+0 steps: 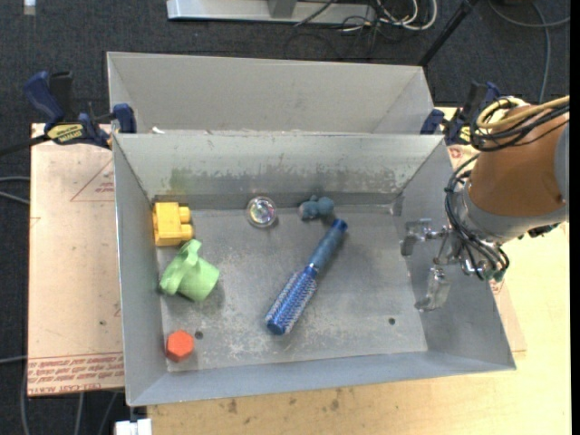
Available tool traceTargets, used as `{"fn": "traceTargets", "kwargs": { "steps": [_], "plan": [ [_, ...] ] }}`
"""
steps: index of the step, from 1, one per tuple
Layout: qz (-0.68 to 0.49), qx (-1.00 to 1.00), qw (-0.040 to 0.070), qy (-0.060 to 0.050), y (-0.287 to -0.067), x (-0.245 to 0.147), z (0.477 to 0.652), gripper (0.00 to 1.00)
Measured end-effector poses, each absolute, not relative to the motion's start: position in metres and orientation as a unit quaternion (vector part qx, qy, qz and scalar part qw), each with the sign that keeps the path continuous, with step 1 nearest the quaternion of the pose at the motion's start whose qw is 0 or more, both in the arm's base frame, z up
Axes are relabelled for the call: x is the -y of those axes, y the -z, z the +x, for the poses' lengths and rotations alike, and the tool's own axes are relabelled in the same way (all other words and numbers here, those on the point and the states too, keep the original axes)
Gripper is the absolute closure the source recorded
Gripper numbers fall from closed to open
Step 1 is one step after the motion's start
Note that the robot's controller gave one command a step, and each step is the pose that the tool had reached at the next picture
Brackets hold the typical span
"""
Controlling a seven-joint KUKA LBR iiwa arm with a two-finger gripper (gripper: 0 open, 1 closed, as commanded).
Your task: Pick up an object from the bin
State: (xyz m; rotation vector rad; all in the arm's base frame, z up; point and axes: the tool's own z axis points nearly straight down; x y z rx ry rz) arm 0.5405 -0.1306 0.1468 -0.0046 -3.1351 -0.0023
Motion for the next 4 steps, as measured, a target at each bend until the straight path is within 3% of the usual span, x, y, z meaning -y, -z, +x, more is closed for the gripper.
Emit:
{"fn": "traceTargets", "kwargs": {
  "steps": [1,2,3,4],
  "plan": [
    [0.092,0.996,0.001,0.002,-0.083,0.055,0.552,0.0],
    [-0.033,0.999,-0.004,0.001,-0.17,-0.007,0.563,0.0],
    [0.072,0.997,0.002,0.001,-0.067,-0.043,0.558,0.0],
    [0.072,0.997,0.0,0.0,-0.07,-0.042,0.56,1.0]
  ]
}}
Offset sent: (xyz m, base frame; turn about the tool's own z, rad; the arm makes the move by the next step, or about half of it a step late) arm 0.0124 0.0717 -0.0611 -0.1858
